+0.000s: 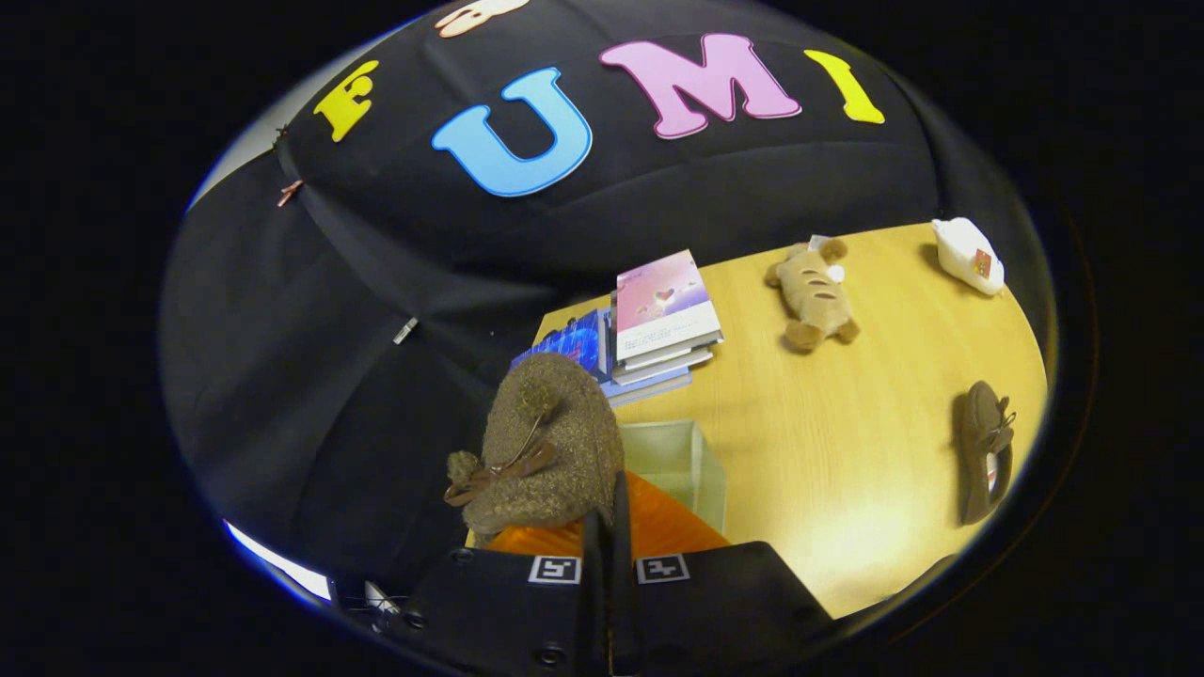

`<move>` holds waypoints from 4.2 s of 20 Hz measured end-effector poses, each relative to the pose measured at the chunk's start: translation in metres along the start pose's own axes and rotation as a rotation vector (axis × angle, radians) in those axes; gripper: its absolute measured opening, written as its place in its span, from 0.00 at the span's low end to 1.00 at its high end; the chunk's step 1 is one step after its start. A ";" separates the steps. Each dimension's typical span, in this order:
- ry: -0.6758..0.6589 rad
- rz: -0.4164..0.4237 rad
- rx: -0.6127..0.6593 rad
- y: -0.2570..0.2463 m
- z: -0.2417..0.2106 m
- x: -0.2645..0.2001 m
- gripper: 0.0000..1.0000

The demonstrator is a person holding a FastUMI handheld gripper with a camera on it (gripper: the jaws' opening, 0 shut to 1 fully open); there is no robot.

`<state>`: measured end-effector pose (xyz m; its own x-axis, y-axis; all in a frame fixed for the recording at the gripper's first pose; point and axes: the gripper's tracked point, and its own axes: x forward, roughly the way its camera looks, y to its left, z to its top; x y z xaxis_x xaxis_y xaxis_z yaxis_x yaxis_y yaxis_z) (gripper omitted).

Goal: Open the storage box then place both shoes into the box .Put the left shoe in first, then the right shoe, with the right side of both shoes facing outward in a uniform manner.

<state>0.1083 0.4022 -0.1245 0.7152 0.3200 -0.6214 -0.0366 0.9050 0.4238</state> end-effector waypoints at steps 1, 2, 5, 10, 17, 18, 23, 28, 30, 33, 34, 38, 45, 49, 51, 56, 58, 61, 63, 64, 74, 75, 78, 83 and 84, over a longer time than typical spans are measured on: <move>0.001 -0.010 0.018 0.005 -0.006 0.007 0.07; -0.005 -0.019 0.032 0.010 -0.011 0.016 0.07; 0.029 -0.055 0.056 0.019 -0.036 0.042 0.07; 0.081 -0.133 0.044 0.013 -0.073 0.080 0.07; 0.191 -0.194 0.001 0.006 -0.119 0.108 0.12; 0.227 -0.194 0.011 0.006 -0.129 0.110 0.15; 0.335 -0.088 -0.006 0.028 -0.147 0.092 0.69; 0.210 -0.012 -0.061 0.035 -0.105 0.055 0.99; 0.152 0.006 -0.091 0.026 -0.089 0.033 0.99; 0.078 0.009 -0.138 0.005 -0.071 -0.006 0.99; 0.063 0.007 -0.156 -0.006 -0.067 -0.017 0.99; -0.005 -0.047 -0.226 -0.062 -0.054 -0.056 0.99; -0.049 -0.207 -0.217 -0.198 -0.035 -0.120 0.99; -0.025 -0.319 -0.231 -0.283 -0.032 -0.150 0.99; -0.006 -0.372 -0.236 -0.324 -0.032 -0.163 0.99; 0.058 -0.449 -0.212 -0.418 -0.033 -0.168 0.99; 0.090 -0.461 -0.212 -0.448 -0.035 -0.160 0.99; 0.147 -0.475 -0.238 -0.486 -0.044 -0.138 0.99; 0.177 -0.458 -0.247 -0.496 -0.049 -0.117 0.99; 0.197 -0.445 -0.238 -0.501 -0.053 -0.110 0.99; 0.180 -0.386 -0.083 -0.499 -0.048 -0.070 0.28; 0.178 -0.392 -0.089 -0.500 -0.048 -0.070 0.27; 0.166 -0.407 -0.080 -0.502 -0.047 -0.072 0.11; 0.128 -0.458 0.013 -0.474 -0.049 -0.097 0.07; 0.122 -0.458 0.026 -0.461 -0.050 -0.104 0.07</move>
<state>0.0160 -0.0343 -0.2878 0.5660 -0.0786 -0.8206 0.2825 0.9537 0.1035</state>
